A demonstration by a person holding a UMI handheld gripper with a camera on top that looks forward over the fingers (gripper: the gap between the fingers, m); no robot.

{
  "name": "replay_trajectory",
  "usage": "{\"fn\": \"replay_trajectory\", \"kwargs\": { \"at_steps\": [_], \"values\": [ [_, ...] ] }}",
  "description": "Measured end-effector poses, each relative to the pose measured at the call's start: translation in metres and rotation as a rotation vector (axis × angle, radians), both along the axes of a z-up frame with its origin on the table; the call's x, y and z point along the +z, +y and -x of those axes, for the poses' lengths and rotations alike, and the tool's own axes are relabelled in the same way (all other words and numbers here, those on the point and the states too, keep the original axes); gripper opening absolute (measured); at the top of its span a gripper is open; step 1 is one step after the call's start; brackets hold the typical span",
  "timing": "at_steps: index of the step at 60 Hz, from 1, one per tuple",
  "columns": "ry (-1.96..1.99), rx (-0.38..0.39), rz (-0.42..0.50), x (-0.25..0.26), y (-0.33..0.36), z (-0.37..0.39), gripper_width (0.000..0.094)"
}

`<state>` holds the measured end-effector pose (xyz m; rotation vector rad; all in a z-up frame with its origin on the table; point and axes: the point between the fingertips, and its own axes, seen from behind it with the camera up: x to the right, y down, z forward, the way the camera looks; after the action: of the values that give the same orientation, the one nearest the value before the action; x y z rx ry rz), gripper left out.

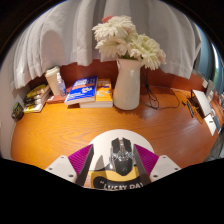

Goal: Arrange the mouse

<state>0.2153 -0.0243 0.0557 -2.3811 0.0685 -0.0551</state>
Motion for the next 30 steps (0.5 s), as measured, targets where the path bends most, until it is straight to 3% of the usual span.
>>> {"fn": "replay_trajectory", "kwargs": {
  "at_steps": [3,7,30],
  "values": [
    [-0.006,0.007,-0.033,0.025,-0.010,0.014,0.0794],
    [0.000,0.020,-0.070,0.056,-0.025,0.041,0.0870],
    [0.085,0.123,-0.226,0.186,-0.130,0.185,0.0862]
  ]
}}
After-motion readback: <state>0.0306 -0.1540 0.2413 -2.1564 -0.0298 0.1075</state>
